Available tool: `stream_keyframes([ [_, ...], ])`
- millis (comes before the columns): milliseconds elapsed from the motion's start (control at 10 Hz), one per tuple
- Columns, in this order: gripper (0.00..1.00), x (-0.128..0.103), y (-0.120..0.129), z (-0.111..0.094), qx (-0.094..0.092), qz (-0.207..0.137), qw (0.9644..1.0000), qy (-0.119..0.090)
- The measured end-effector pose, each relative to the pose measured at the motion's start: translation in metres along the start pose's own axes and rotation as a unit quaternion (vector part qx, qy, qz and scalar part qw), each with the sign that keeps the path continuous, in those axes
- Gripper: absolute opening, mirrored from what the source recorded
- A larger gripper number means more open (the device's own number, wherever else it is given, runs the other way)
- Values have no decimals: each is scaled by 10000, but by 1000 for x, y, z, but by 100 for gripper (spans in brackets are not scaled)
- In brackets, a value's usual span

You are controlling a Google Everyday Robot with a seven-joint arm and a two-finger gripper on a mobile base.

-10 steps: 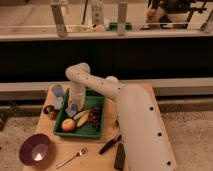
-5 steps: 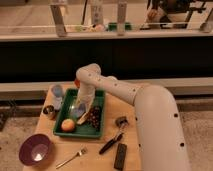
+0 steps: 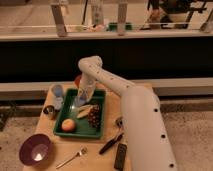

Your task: Wipe tray with sponge

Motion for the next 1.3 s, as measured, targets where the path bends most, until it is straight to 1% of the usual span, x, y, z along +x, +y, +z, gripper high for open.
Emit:
stream_keyframes([
  [100, 0, 3, -6, 1, 21, -5, 10000, 10],
  [200, 0, 3, -15, 2, 63, -85, 9999, 22],
  [400, 0, -9, -21, 9, 98, -295, 9995, -34],
  [600, 0, -20, -23, 18, 65, -449, 9989, -94],
  [800, 0, -26, -18, 26, -20, -535, 9985, -102],
  [900, 0, -27, -15, 29, -46, -545, 9984, -104],
  [1300, 0, -27, -15, 28, -50, -550, 9984, -105],
])
